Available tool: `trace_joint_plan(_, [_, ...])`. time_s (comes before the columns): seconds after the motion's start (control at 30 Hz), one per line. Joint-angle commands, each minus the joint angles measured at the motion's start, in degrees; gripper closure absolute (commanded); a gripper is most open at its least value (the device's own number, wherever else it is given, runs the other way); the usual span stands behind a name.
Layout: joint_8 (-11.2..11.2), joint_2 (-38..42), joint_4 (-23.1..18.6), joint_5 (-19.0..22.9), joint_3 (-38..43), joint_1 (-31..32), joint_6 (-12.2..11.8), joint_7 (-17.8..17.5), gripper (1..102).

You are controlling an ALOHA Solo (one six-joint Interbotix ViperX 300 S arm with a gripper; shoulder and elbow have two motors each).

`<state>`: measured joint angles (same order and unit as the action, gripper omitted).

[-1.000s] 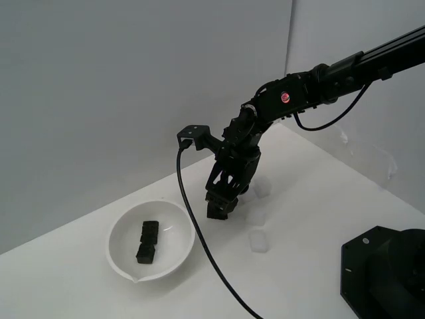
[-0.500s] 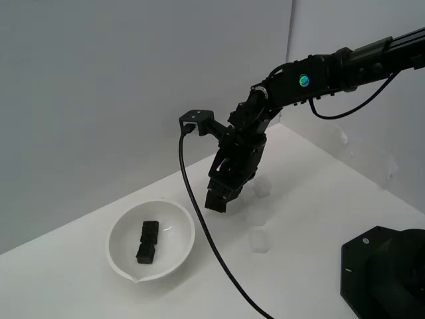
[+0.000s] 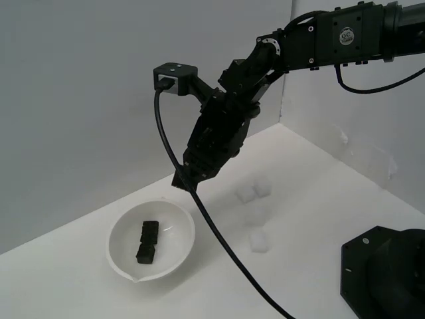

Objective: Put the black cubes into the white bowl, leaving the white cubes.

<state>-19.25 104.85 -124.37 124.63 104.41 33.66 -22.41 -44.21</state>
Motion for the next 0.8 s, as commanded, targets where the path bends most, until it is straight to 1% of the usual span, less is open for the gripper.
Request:
trace_joint_plan(0.0, [0.5, 1.0, 2.1, -2.6, 1.3, 3.0, -1.1, -0.4, 100])
trace_joint_plan(0.1, [1.5, 0.3, 3.6, -4.1, 0.6, 5.4, -1.0, -0.4, 100])
trace_joint_plan(0.17, [1.8, -0.2, 4.5, -5.0, 0.2, 6.9, -1.3, -0.4, 100])
trace_joint_plan(0.2, [1.8, -0.4, 4.9, -5.4, -0.1, 7.5, -1.8, -0.4, 100])
trace_joint_plan(0.27, [1.8, -1.0, 5.4, -6.0, -0.5, 8.2, -3.6, -0.4, 99])
trace_joint_plan(0.3, [1.5, -1.2, 5.5, -6.2, -0.8, 8.3, -4.7, -0.4, 95])
trace_joint_plan(0.33, [1.4, -1.4, 5.7, -6.2, -1.0, 8.3, -5.9, -0.3, 87])
trace_joint_plan(0.37, [1.3, -1.6, 5.7, -6.2, -1.2, 8.3, -6.9, -0.2, 74])
trace_joint_plan(0.4, [1.3, -1.8, 5.7, -6.2, -1.4, 8.3, -7.7, -0.2, 58])
trace_joint_plan(0.43, [1.3, -1.9, 5.7, -6.2, -1.6, 8.4, -8.2, -0.1, 45])
trace_joint_plan(0.47, [1.3, -2.1, 5.7, -6.3, -1.8, 8.5, -8.4, 0.0, 37])
trace_joint_plan(0.6, [1.3, -2.4, 5.8, -6.2, -2.0, 9.4, -9.0, 0.6, 37])
trace_joint_plan(0.77, [1.3, -2.1, 5.7, -6.2, -1.7, 9.6, -8.9, 1.0, 37])
